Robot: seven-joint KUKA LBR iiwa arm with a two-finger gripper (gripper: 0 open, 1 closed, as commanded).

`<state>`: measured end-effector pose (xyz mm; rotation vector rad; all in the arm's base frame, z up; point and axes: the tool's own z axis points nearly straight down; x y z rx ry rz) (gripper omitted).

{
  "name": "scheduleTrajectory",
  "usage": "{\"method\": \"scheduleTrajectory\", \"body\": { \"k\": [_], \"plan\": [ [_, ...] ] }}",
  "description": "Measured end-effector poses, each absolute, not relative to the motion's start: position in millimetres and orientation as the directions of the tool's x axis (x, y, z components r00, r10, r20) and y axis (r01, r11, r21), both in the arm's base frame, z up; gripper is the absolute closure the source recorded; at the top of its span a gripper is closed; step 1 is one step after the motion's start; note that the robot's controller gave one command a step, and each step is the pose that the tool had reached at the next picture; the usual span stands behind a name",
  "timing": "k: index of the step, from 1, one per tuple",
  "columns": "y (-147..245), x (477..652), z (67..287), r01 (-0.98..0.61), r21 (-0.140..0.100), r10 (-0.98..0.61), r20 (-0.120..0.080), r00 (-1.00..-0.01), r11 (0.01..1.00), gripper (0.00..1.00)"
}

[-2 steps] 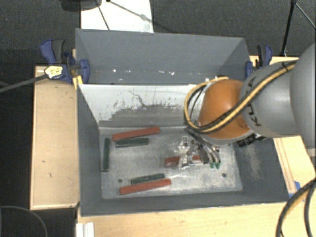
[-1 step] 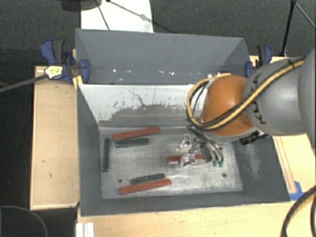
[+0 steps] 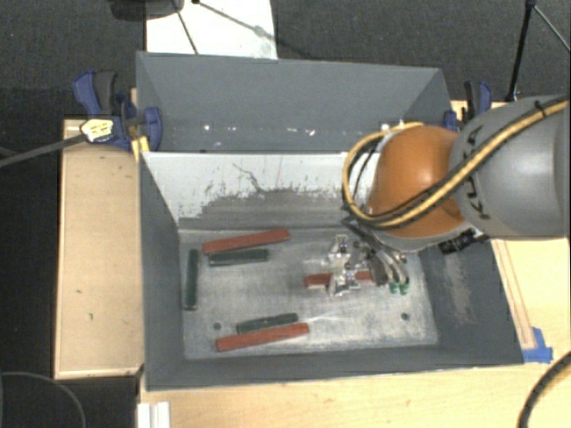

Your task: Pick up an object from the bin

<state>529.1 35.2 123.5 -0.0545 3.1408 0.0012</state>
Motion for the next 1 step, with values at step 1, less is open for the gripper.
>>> {"method": "scheduleTrajectory", "body": {
  "k": [1],
  "plan": [
    [35.1,529.6,135.4,-0.035,0.001,-0.035,-0.002,-0.999,0.999,1.00]
  ]
}}
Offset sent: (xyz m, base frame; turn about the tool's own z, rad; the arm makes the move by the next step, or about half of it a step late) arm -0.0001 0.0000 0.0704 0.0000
